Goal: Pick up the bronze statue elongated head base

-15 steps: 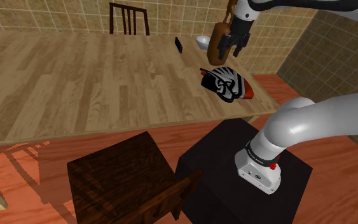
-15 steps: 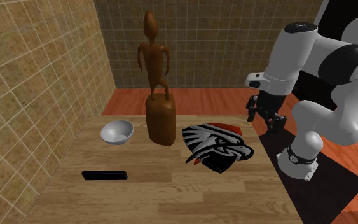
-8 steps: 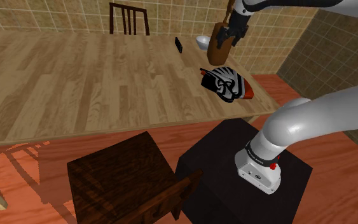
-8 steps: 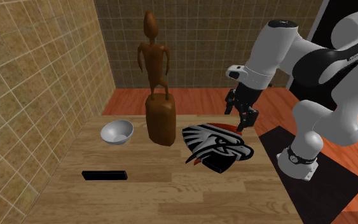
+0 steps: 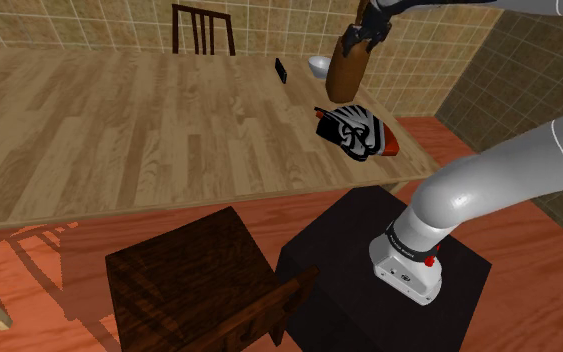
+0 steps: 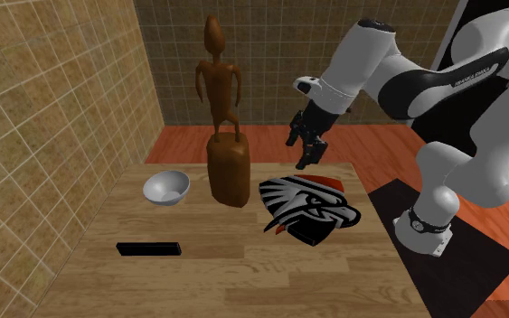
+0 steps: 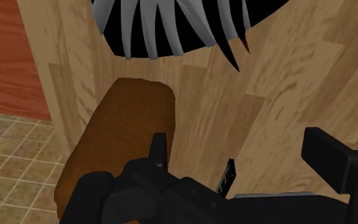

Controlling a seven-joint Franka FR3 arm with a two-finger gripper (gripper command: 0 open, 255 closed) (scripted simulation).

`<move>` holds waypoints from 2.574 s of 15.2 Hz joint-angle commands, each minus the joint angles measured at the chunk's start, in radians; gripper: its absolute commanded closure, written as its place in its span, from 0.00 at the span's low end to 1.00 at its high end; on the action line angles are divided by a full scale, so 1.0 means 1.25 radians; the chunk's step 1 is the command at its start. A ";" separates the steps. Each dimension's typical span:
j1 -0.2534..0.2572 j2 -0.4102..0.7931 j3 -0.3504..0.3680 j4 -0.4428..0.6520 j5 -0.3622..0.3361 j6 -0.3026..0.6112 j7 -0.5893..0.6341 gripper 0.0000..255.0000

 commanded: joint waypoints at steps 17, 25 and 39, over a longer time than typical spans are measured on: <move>-0.051 0.233 -0.107 0.259 0.012 0.275 -0.046 0.00; -0.056 0.237 -0.109 0.194 0.000 0.344 -0.032 0.00; -0.053 0.234 -0.107 0.233 0.008 0.302 -0.041 1.00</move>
